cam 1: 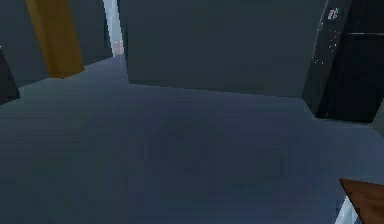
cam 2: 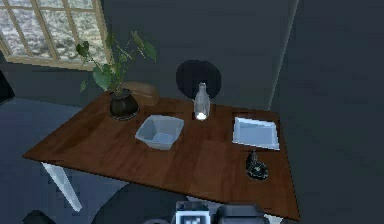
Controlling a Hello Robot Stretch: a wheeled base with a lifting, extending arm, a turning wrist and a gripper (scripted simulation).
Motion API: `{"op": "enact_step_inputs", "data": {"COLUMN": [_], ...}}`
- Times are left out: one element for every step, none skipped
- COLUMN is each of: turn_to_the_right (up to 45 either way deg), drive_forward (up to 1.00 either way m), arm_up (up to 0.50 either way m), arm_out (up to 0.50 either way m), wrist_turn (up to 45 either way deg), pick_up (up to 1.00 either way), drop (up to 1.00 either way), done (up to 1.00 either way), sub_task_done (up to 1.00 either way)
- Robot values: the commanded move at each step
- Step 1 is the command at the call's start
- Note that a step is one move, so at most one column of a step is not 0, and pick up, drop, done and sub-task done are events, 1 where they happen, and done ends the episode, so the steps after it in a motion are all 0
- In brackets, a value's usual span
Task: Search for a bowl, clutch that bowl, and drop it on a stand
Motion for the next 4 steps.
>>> {"op": "enact_step_inputs", "data": {"turn_to_the_right": [0.0,0.0,0.0,0.0], "drive_forward": [0.0,0.0,0.0,0.0], "arm_up": [0.0,0.0,0.0,0.0], "arm_out": [0.48,0.0,0.0,0.0], "wrist_turn": [0.0,45.0,45.0,45.0], "pick_up": [0.0,0.0,0.0,0.0], "drop": [0.0,0.0,0.0,0.0], "done": [0.0,0.0,0.0,0.0], "sub_task_done": [0.0,0.0,0.0,0.0]}}
